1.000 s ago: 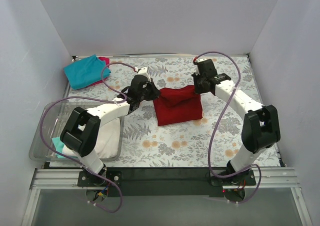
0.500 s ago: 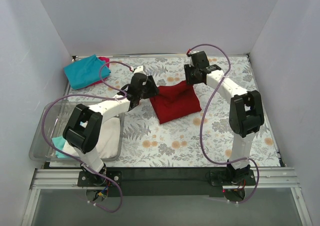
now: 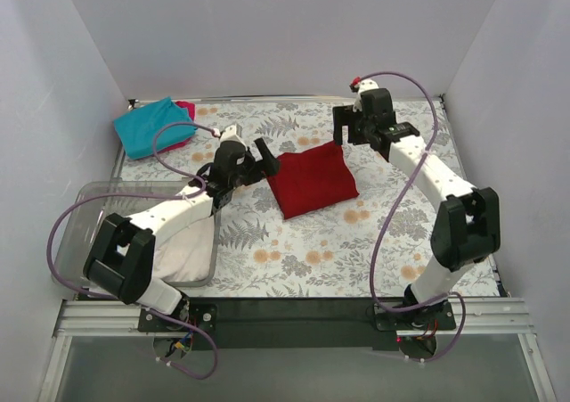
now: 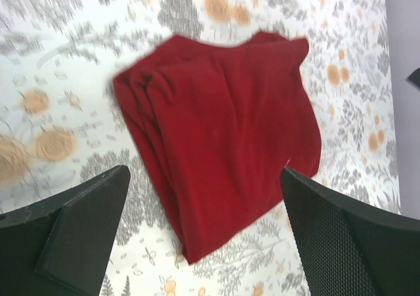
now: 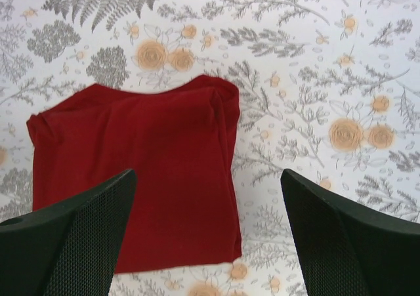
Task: Fold and stack the t-shirts
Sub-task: Neatly place the folded tshirt to the corner
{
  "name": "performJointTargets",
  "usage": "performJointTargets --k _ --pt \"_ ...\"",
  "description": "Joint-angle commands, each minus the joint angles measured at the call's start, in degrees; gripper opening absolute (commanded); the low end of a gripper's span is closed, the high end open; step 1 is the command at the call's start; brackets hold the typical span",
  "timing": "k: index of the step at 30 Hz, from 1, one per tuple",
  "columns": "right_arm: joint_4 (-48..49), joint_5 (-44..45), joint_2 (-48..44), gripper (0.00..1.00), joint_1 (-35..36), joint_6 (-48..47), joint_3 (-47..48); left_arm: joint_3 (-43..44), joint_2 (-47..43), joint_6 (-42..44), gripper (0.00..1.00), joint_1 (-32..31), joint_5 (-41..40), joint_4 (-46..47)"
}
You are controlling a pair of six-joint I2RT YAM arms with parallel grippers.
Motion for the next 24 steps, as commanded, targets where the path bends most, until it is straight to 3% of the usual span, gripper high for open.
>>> performJointTargets --k 1,8,13,24 --pt "5.39 -0.57 -5.63 0.83 -0.03 1.63 -8.61 -4.49 -0.29 -3.20 0.91 0.09 6.00 2.42" --pt "12.96 -8.30 -11.53 0.83 -0.12 3.48 -20.23 -7.92 3.93 -5.93 0.91 0.01 10.04 6.81" --pt "14.29 -7.69 -8.02 0.82 -0.03 3.65 -23.41 -9.68 7.09 -7.60 0.91 0.01 11.97 12.17" --pt "20.00 -8.05 -2.23 0.80 0.41 3.39 -24.99 -7.58 14.48 -10.33 0.92 0.01 12.24 14.90"
